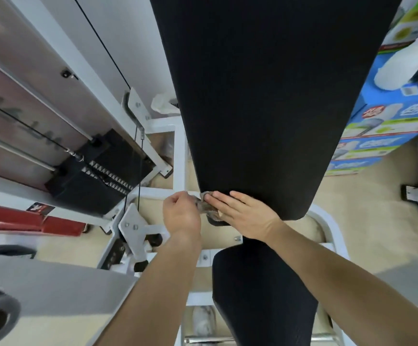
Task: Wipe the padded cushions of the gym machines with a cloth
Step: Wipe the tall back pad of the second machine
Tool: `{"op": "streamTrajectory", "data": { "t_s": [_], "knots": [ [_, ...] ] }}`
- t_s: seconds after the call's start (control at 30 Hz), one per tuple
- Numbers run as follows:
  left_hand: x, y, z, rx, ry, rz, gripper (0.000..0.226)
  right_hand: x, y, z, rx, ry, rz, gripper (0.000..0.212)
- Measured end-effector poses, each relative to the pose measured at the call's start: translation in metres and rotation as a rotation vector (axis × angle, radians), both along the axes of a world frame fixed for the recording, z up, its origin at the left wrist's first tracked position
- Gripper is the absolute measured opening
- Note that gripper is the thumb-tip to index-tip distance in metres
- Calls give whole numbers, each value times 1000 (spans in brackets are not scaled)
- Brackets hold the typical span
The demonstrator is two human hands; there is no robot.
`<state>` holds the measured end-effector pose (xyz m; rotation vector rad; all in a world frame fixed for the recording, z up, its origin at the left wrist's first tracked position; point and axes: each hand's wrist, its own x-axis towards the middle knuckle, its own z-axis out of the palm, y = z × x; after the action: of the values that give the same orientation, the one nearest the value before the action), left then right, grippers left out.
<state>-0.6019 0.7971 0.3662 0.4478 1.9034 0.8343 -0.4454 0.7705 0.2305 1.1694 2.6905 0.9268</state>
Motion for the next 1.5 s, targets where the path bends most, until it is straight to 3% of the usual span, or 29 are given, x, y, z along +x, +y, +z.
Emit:
{"op": "streamTrajectory", "data": {
  "t_s": [0.1,0.2,0.33,0.47,0.57,0.67,0.77,1.0,1.17,1.3,1.4,1.5],
  "knots": [
    [4,-10,-5,-41,-41,-38,20,6,-8,-6,-108,-149,21,76],
    [5,-20,10,-38,-67,-75,25,25,1,27,-61,-193,87,66],
    [9,-16,50,29,-54,-127,23,54,39,140,186,71,25,58],
    [27,0,103,228,-24,-189,22,87,90,281,480,305,-58,49],
    [51,11,143,437,34,-279,20,112,101,330,514,355,-119,47],
    [72,13,159,569,67,-408,21,127,92,319,519,504,-194,46],
    [86,7,143,633,105,-462,24,129,70,258,470,624,-220,49],
    [98,-34,30,559,141,-618,21,132,-16,36,117,340,-41,44],
    [94,-62,-36,414,177,-627,22,135,-52,-52,50,112,-19,51],
    [94,-69,-39,364,180,-605,22,144,-60,-43,-15,-49,-22,73],
    [97,-57,-8,398,153,-583,22,144,-30,32,84,154,-75,56],
    [99,-39,36,466,124,-544,23,149,20,149,246,330,-114,55]
  ]
}}
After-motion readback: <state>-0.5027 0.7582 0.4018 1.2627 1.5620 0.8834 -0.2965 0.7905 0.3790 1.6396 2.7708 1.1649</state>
